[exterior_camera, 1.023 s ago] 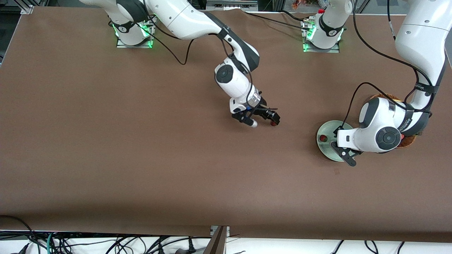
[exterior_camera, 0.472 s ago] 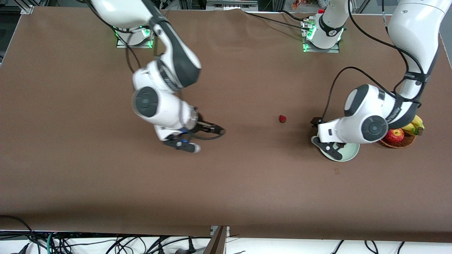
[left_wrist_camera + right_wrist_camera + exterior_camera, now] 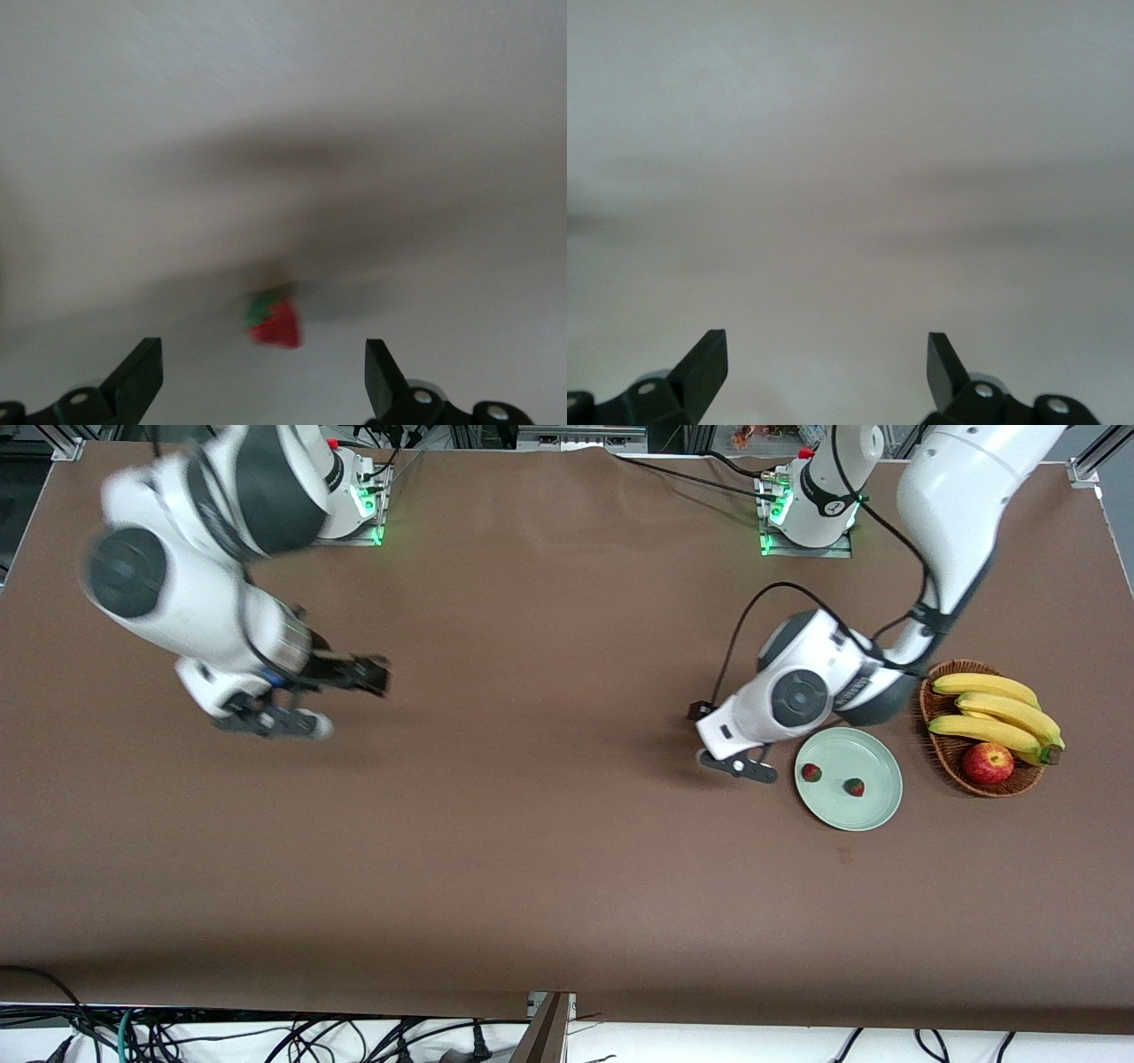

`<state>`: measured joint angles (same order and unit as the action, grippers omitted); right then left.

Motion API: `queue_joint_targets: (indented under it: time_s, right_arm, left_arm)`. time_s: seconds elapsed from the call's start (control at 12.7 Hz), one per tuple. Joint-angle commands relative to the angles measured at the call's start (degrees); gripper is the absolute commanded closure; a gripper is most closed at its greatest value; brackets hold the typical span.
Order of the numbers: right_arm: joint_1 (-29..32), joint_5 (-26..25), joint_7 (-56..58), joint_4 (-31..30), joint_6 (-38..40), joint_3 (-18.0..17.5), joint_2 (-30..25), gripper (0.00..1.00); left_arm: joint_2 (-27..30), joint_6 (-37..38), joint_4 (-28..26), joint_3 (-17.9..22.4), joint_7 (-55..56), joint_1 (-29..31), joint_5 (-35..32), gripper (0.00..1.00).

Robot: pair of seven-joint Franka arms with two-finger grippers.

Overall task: Collect all strawberries into plate
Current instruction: 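Grasp the middle strawberry with the left gripper while the right gripper rests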

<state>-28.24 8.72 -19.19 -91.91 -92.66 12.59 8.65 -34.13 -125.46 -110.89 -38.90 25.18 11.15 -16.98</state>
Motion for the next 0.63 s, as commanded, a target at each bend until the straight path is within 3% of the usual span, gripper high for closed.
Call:
queue_joint_targets:
  time_s: [0.0,0.31,0.47,0.55]
  right_arm:
    - [7.6,-2.6,6.4,-5.0,4.2,-3.6,-8.8,0.01]
    - [10.3,-6.3,10.6,-4.9,6.9,-3.5,-11.8,0.01]
    - [10.2,-7.2,11.0,-3.5,6.9,-3.5,-11.3,0.0]
    - [9.9,-10.0,10.9,-3.1,6.9,-3.6,-10.8,0.01]
  left_arm:
    - [0.1,-5.4,-4.5,0.4,7.0,-0.6,-4.5,0.0]
    - [-1.7,-6.0,-4.5,0.6,8.4,-0.7,-7.9,0.0]
    - [-2.9,-6.8,-4.5,0.7,8.7,-0.6,-9.1,0.33]
    - [-2.9,-6.8,-4.4,0.8,8.7,-0.5,-9.4,0.58]
